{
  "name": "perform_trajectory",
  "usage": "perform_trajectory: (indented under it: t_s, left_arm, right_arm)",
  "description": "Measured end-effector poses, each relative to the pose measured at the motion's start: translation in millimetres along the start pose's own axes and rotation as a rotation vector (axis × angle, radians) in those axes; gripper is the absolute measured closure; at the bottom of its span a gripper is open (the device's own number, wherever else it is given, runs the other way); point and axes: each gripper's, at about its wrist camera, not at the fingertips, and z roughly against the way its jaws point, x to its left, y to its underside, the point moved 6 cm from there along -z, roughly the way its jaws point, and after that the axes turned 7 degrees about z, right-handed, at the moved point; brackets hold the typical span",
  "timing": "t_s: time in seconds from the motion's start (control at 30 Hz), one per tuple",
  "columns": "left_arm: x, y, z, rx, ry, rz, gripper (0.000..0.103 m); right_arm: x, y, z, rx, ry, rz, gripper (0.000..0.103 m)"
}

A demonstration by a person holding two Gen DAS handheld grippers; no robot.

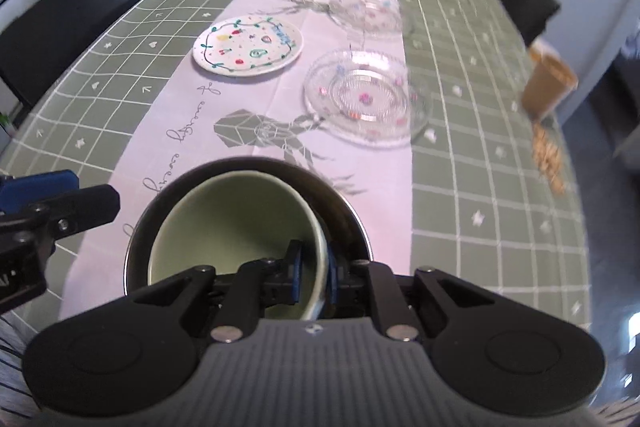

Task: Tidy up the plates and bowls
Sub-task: 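Lower the pale green bowl into the blue bowl and open both tools, then grip the rim of the three-bowl stack with both tools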

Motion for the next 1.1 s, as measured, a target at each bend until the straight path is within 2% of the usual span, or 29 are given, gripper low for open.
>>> perform_trajectory:
  t_s: [0.17, 0.23, 0.27, 0.33, 0.47, 0.53, 0.63, 0.67, 0.77, 0.83, 0.93, 1.0, 1.1]
  left_arm:
    - [-0.6, 0.7, 4.4, -0.003, 0.022, 0.002, 0.055]
    - [0.7, 1.3, 2.3, 0.006, 0.018, 0.010, 0.055]
    - [2.1, 1.9, 1.5, 0.012, 0.019, 0.018, 0.055]
    - [4.6, 3.0, 0.0, 0.022, 0.020, 0.039, 0.055]
    - [6.7, 3.7, -0.6, 0.022, 0.016, 0.054, 0.053]
    - [5.5, 4.2, -0.9, 0.024, 0.017, 0.053, 0.051]
    - [1.4, 6.5, -1.5, 0.028, 0.044, 0.052, 0.048]
    - [-0.4, 8.2, -2.6, 0.035, 0.061, 0.048, 0.047]
    - [-4.0, 15.3, -10.6, 0.069, 0.087, 0.051, 0.044]
    - [-4.8, 19.5, -16.3, 0.080, 0.079, 0.065, 0.041]
    - [-6.7, 21.4, -22.3, 0.068, 0.053, 0.083, 0.039]
    - [-8.8, 22.5, -26.7, 0.067, 0.038, 0.093, 0.035]
    - [-15.5, 25.9, -35.9, 0.098, 0.063, 0.091, 0.030]
  right_arm:
    - [9.8, -1.0, 3.8, -0.032, 0.062, 0.094, 0.079]
    - [10.3, -0.1, 4.3, -0.037, 0.041, 0.092, 0.070]
    - [9.9, 0.4, 4.6, -0.037, 0.011, 0.075, 0.059]
    - [7.2, 2.1, 8.1, -0.050, -0.053, 0.006, 0.045]
    - [-0.8, 5.0, 24.7, -0.123, -0.102, -0.090, 0.037]
    - [-7.7, 6.1, 35.7, -0.172, -0.090, -0.149, 0.024]
    - [-19.0, 13.1, 48.5, -0.277, -0.029, -0.223, 0.011]
    - [-23.7, 16.7, 46.8, -0.284, -0.008, -0.261, 0.010]
    - [-31.3, 27.8, 28.6, -0.220, 0.012, -0.304, 0.012]
    - [-36.2, 38.2, 23.2, -0.238, 0.031, -0.342, 0.012]
    - [-43.4, 52.1, 7.1, -0.207, -0.031, -0.420, 0.014]
    - [-46.1, 59.8, -3.6, -0.173, -0.102, -0.478, 0.019]
    - [-43.2, 66.9, -13.4, -0.152, -0.184, -0.519, 0.029]
